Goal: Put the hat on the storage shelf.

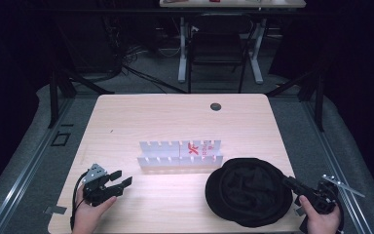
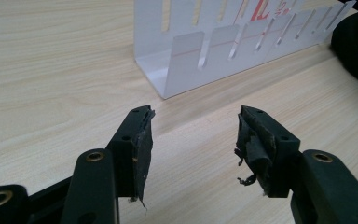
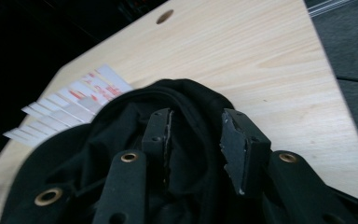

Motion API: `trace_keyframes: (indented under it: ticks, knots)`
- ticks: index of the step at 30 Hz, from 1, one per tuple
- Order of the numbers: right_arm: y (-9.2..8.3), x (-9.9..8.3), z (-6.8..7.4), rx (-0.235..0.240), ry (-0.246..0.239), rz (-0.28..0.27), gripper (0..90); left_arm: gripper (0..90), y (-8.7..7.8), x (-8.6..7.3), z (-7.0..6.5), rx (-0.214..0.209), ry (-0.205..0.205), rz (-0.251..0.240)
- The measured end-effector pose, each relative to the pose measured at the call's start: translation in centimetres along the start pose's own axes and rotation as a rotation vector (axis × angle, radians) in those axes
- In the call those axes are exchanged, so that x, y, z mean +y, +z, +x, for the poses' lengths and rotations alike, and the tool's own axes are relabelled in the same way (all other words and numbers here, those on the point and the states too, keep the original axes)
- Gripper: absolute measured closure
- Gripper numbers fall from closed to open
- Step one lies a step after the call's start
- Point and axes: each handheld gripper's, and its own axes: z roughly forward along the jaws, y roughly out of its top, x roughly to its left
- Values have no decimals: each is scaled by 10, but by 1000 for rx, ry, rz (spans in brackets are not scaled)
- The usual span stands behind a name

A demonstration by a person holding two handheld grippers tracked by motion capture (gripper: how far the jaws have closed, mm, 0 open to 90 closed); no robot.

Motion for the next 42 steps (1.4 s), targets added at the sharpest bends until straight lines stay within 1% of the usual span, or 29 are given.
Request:
trace_keyframes:
  ticks: [1, 2, 3, 4, 5, 6, 8, 9, 11, 12, 15, 16, 23, 24, 26, 29, 31, 32, 33, 37, 38, 39, 40, 41, 42]
  knots:
    - [1, -1, 0, 2, 2, -12, 622, 454, 0, 0, 0, 0, 0, 0]
    - [1, -1, 0, -16, -13, -11, 622, 454, 1, 0, 0, 5, 7, 2]
    - [1, -1, 0, -16, -13, -11, 622, 454, 2, 0, 0, 8, 12, 6]
    - [0, -1, -1, -35, -35, 5, 622, 454, 3, -1, 0, 6, 11, 16]
    - [0, -1, -1, -32, -29, -9, 621, 454, 4, -1, 0, 6, 10, 21]
    - [-2, 0, -1, -45, -40, 3, 623, 454, 5, -1, -1, 8, 13, 23]
    - [-2, -1, -1, -41, -40, -5, 622, 454, 5, -1, -1, 7, 7, 23]
    - [-2, -1, -2, -52, -49, 4, 624, 454, 5, -1, -1, 7, 7, 23]
    - [-2, -1, -2, -53, -52, 12, 626, 454, 5, -1, -1, 4, 3, 19]
    - [-1, -1, -1, -56, -58, 23, 626, 454, 4, -1, -1, 5, 5, 19]
    - [1, -1, 3, -68, -72, 31, 626, 455, 3, -1, -1, 6, -4, 16]
    - [1, 0, 5, -82, -83, 42, 626, 455, 2, -1, -1, 5, -6, 13]
    - [2, 3, 8, -82, -82, 53, 628, 456, 1, -1, 0, 12, -22, 11]
    - [3, 3, 8, -89, -88, 60, 629, 456, 1, -1, 1, 7, -25, 9]
    - [1, 8, 12, -113, -104, 101, 635, 458, 1, -1, 0, 7, -29, 3]
    - [3, 11, 15, -117, -95, 98, 644, 457, 0, -1, -1, 2, -28, 10]
    - [4, 16, 18, -123, -93, 114, 651, 458, 1, -1, -1, 0, -26, 14]
    - [6, 19, 21, -130, -103, 142, 653, 457, 1, -1, -1, -2, -27, 14]
    - [7, 20, 22, -138, -106, 148, 653, 457, 1, -1, -2, -3, -28, 15]
    - [11, 28, 31, -167, -156, 210, 640, 457, 2, -1, -2, -5, -30, 12]
    - [12, 30, 32, -178, -172, 220, 636, 457, 2, -1, -2, -5, -29, 13]
    - [12, 31, 34, -177, -179, 221, 633, 457, 2, -1, -2, -5, -29, 13]
    - [13, 33, 35, -187, -190, 233, 628, 457, 2, -2, -2, -4, -30, 13]
    - [12, 35, 36, -206, -207, 251, 627, 458, 2, -2, -2, -5, -29, 13]
    - [13, 36, 38, -192, -201, 246, 626, 457, 2, -2, -2, -4, -30, 15]
